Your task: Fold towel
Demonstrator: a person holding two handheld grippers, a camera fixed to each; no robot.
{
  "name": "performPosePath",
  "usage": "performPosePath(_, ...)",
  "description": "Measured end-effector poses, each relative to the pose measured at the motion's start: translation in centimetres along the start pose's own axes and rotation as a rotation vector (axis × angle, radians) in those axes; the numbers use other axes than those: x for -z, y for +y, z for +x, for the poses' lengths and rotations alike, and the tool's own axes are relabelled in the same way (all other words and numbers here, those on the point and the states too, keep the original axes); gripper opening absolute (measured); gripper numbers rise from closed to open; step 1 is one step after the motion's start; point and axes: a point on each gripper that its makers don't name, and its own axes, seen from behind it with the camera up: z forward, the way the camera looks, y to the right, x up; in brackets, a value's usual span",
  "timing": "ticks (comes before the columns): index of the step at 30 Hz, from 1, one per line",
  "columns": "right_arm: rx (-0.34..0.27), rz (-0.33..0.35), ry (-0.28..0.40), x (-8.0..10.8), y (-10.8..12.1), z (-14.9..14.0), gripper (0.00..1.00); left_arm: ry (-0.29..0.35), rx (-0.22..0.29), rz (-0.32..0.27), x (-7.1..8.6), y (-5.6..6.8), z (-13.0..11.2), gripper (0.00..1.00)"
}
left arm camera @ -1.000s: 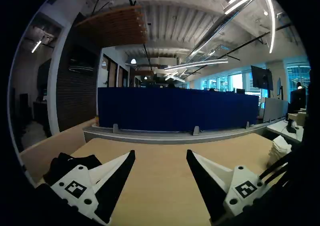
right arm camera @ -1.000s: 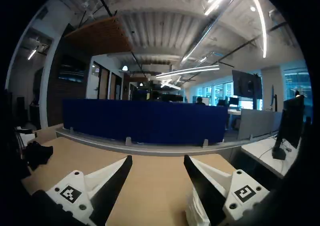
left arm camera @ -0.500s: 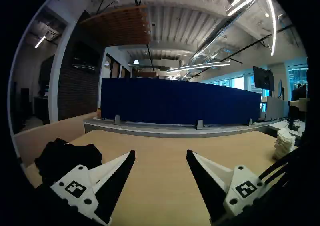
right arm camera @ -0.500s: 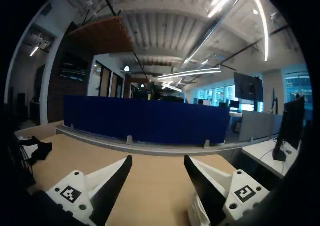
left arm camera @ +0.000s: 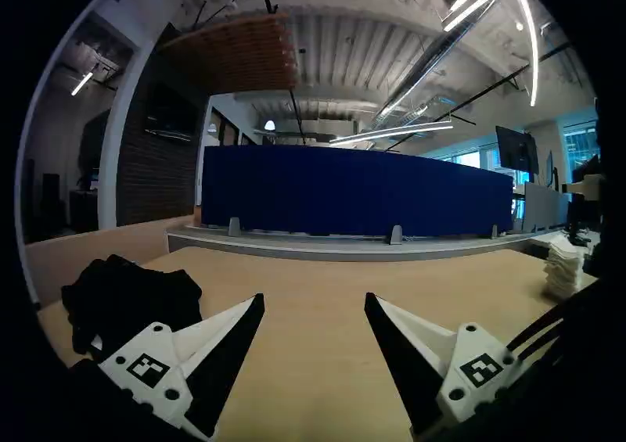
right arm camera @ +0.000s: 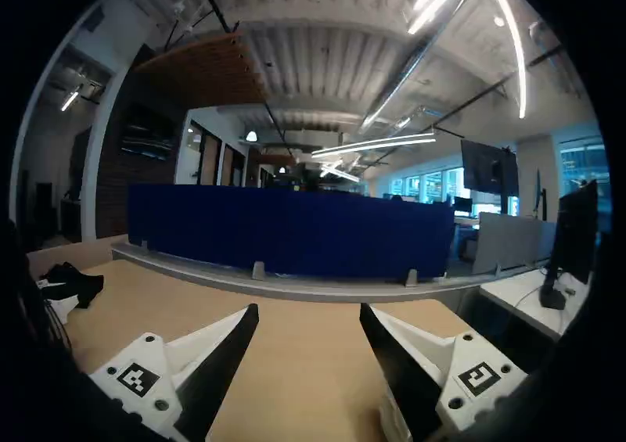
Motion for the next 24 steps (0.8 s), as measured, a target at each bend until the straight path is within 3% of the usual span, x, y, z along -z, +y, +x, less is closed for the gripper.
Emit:
performPosePath(8, 0.014, -0.002, 0.006, -0.20, 0.10, -0.25, 1.00, 0.013, 0.002, 0.010, 0.06, -0.44, -0.57, 0.95)
performPosePath(20, 0.011, 0.000, 0.007, -0.52, 0.46, -0.79, 1.00, 0.025, -0.059, 0.008, 0.72, 0.47, -0.95, 0.95)
performPosePath(24, 0.009, -0.001, 0.007, -0.49, 0.74, -0.77, 1.00, 0.026, -0.059, 0.018, 0.71, 0.22, -0.94, 0.95)
